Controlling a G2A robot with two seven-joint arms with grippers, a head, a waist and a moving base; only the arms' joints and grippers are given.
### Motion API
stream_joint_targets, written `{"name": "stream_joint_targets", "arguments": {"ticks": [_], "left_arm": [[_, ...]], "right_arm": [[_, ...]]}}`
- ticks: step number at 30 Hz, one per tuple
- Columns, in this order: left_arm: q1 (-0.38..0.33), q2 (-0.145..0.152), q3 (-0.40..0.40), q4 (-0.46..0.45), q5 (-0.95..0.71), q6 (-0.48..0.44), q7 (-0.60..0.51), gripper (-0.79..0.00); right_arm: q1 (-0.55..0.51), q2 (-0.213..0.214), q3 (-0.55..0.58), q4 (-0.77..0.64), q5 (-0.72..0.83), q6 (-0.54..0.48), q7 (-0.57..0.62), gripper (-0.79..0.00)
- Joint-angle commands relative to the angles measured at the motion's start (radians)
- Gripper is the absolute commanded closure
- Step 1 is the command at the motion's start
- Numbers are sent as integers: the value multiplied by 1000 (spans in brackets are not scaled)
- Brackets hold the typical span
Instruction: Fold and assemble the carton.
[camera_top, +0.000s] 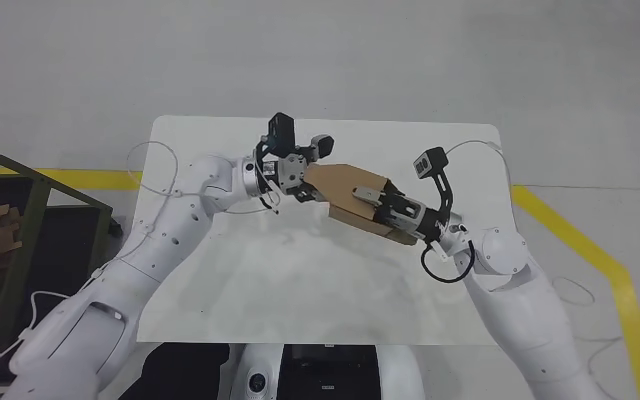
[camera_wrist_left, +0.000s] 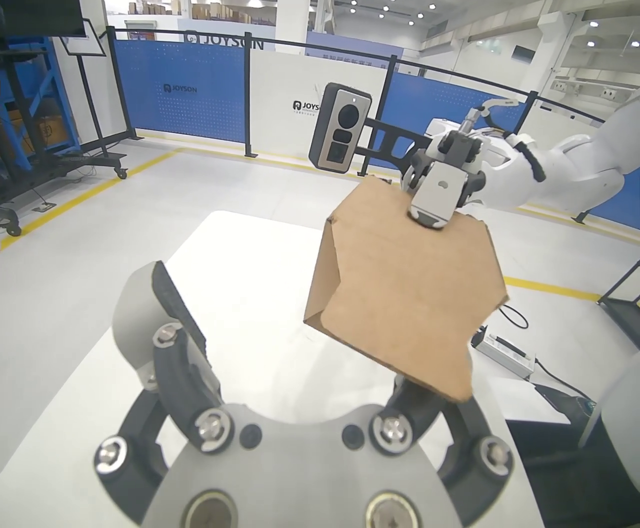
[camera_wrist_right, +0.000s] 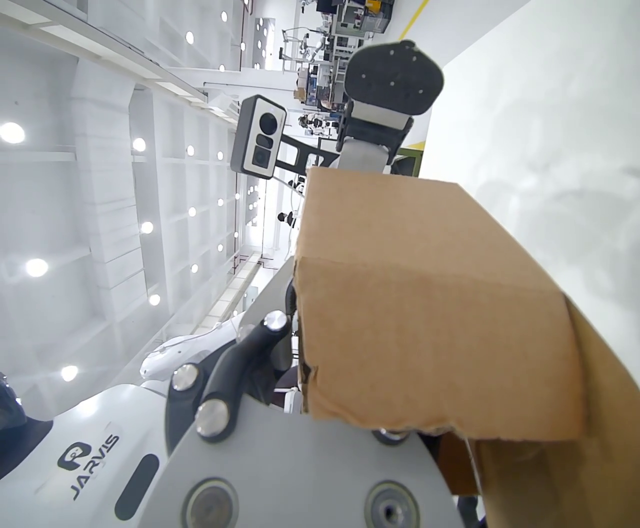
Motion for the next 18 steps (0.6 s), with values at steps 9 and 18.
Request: {"name": "stream_joint_targets", "arguments": {"ticks": [9, 18], "left_arm": [[2, 10, 3, -9, 1, 0, 13, -785], [29, 38, -70, 31, -14, 0, 67, -785]], "right_arm": [[-4, 1, 16, 5, 10, -5, -1, 0], [-28, 7, 55, 1, 27, -19, 26, 0]]}}
